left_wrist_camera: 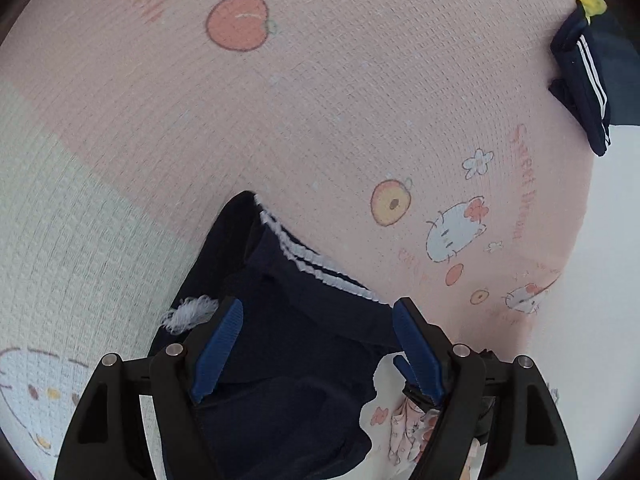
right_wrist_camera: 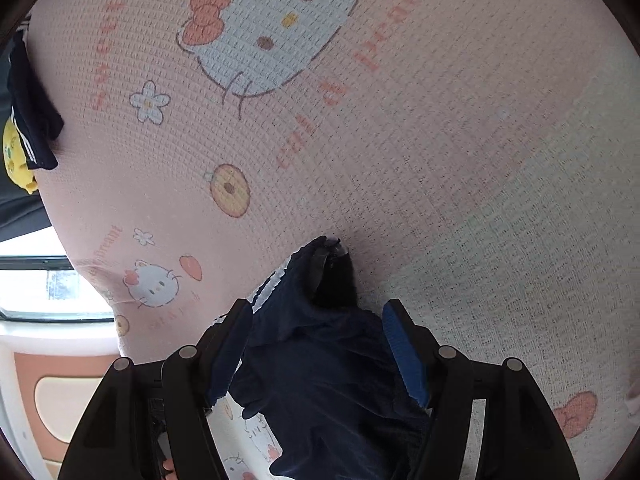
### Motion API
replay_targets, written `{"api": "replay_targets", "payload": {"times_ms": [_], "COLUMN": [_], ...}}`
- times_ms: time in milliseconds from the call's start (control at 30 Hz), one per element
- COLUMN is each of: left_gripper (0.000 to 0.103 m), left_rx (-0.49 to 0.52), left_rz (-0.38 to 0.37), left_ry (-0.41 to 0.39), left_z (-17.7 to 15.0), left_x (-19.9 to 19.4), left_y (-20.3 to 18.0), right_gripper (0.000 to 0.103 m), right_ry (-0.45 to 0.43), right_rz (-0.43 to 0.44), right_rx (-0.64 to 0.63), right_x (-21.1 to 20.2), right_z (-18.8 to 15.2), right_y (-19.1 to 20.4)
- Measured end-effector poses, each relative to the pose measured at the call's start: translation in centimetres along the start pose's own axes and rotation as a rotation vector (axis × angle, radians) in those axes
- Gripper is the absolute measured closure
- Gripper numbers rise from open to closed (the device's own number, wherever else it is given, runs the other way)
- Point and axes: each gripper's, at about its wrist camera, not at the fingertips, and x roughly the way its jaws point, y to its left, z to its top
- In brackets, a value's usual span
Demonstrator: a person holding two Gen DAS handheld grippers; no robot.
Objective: Fold clothes
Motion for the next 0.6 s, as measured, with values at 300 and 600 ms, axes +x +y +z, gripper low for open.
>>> {"api": "replay_targets", "payload": {"times_ms": [300, 600], "left_gripper": [0.027, 0.029], "left_rx": [-0.055, 0.078], "left_rz": [0.057, 0.198], "left_ry": [-0.025, -0.019], "left_z": [-2.2, -4.8], "left_x": [-0.5, -0.9], "left_y": [2.8, 2.9], "right_gripper": [0.036, 0.036], "right_ry": [0.011, 0.042], "right_rz": [-0.078, -0.198], "right_rx": [-0.011, -0.240], "right_x": [0.0, 0.0], "right_z": [-1.7, -3.8], "right_y": [-1.0, -0.2]}}
